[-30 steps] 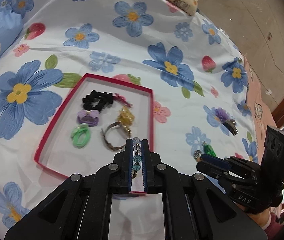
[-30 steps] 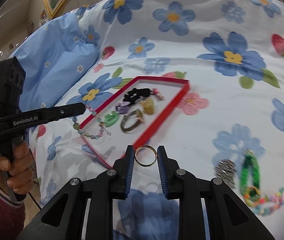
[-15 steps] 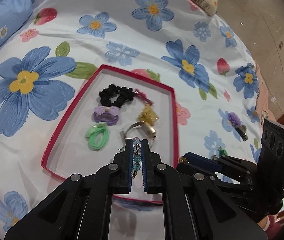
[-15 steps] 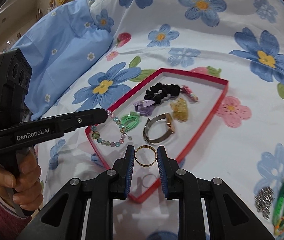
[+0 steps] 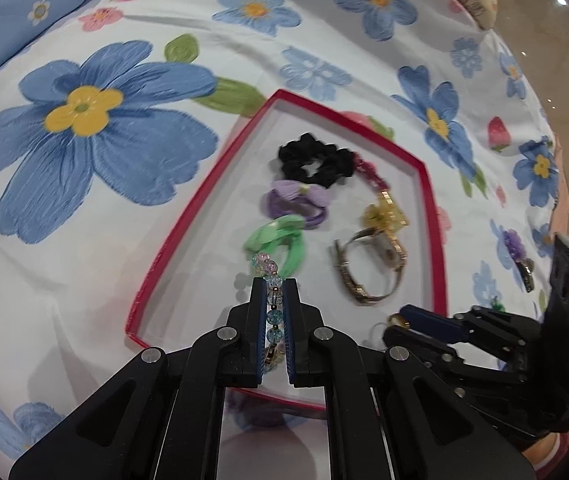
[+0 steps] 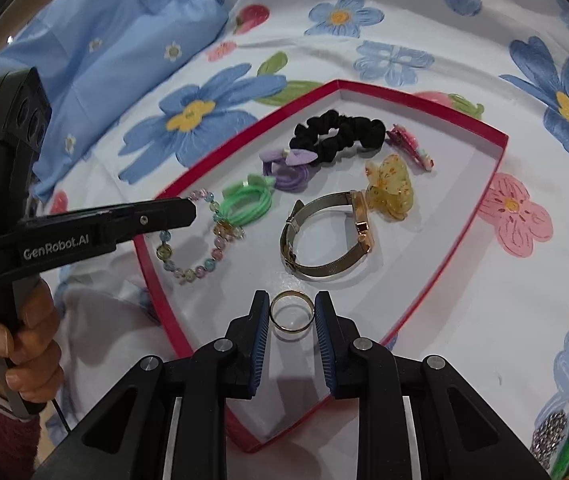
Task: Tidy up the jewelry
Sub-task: 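Carry the beaded bracelet and gold ring over the red tray, then open both tools to release the bracelet and ring in the tray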
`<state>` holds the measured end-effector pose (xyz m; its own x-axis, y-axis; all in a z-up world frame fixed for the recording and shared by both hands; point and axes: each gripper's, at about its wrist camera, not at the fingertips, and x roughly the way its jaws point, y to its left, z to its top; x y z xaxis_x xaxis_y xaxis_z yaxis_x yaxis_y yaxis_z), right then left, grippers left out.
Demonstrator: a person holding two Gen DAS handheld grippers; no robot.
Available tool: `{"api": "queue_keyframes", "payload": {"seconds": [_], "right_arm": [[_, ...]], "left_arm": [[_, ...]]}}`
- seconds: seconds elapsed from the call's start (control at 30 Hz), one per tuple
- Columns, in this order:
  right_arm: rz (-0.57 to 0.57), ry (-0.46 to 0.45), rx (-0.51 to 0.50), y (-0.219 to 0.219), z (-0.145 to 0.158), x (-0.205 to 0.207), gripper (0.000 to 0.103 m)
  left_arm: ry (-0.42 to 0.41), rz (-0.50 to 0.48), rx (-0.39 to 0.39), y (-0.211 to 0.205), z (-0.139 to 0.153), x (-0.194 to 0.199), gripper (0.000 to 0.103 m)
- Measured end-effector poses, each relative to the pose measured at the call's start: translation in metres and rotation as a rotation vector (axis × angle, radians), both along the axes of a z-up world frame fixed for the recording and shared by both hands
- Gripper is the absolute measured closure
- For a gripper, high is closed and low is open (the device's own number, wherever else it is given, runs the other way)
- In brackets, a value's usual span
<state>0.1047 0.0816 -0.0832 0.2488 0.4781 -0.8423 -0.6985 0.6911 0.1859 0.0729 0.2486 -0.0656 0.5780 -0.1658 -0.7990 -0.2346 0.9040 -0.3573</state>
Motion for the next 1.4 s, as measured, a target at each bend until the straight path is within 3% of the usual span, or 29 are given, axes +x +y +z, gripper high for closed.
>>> {"api": "queue_keyframes", "payload": {"seconds": [0.37,0.93,1.07,1.27,1.4], "right_arm": [[0.096,-0.018,-0.129,0.024,-0.008,0.0,0.079],[0.098,-0.006,-0.12,0.024,-0.009,0.003,0.078],[0.082,0.011,-0.092,0.021,-0.008,0.003,0.076],[0.027,0.013,-0.006,0.0,0.009,-0.003,0.063],[-0.025,-0.003,0.059,-0.027,0.026,-0.011,0.063]], "left_arm": [[0.06,0.014,0.021,0.006,-0.016,0.005,0.097],[0.071,0.025,0.016,0.008,-0.017,0.003,0.096],[0.065,0.028,0.011,0.008,-0.013,0.001,0.084],[0.03,0.048,0.003,0.006,0.003,-0.008,0.066],[0.002,0.061,-0.01,0.001,0.014,-0.019,0.063]]}}
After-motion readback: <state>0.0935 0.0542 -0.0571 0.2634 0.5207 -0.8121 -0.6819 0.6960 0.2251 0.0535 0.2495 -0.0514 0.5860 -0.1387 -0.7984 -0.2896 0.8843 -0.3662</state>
